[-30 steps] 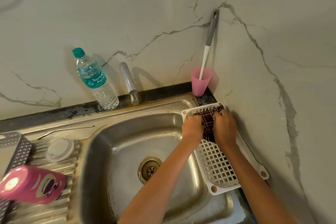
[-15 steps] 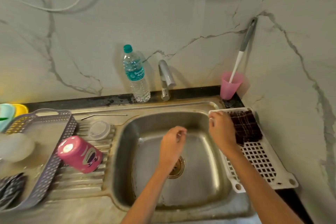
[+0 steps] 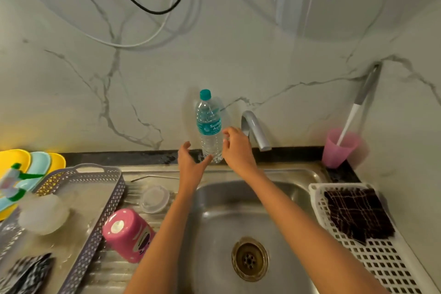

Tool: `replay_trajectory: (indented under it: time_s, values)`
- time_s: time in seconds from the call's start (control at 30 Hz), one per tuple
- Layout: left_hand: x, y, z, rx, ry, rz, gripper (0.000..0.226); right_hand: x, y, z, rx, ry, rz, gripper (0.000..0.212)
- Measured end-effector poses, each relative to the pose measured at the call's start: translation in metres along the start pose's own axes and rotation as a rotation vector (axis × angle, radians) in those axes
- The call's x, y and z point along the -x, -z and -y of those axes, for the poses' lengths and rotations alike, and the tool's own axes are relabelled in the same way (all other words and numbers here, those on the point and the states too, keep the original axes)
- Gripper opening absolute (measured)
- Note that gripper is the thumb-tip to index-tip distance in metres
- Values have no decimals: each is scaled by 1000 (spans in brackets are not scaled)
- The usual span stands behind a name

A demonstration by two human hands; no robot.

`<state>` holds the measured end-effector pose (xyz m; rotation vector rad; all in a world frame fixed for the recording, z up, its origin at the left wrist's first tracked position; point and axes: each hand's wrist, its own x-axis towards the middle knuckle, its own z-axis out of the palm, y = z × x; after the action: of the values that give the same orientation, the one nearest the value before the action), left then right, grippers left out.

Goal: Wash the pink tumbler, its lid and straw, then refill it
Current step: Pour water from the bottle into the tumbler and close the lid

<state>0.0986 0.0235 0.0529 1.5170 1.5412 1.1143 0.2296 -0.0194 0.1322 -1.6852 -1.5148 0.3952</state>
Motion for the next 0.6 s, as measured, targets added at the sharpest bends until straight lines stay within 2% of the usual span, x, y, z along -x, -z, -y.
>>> replay_trajectory:
  time_s: [0.1, 0.17, 0.3, 0.47, 0.6]
  values:
    - [-32, -9, -5, 61, -20, 81, 107, -24, -3, 3, -72, -48, -32, 29]
    - [-47, -20, -9, 124, -50, 108, 110, -36, -7, 4, -104, -68, -63, 28]
    - [-66, -39, -8, 271, -97, 84, 97, -48, -14, 2, -121, -84, -94, 28]
    - [-68, -42, -15, 300, -97, 78, 74, -45, -9, 5, -141, -51, -96, 30]
    - [-48, -33, -17, 345, -131, 56, 67, -36, 4, 12, -105, 26, -110, 37]
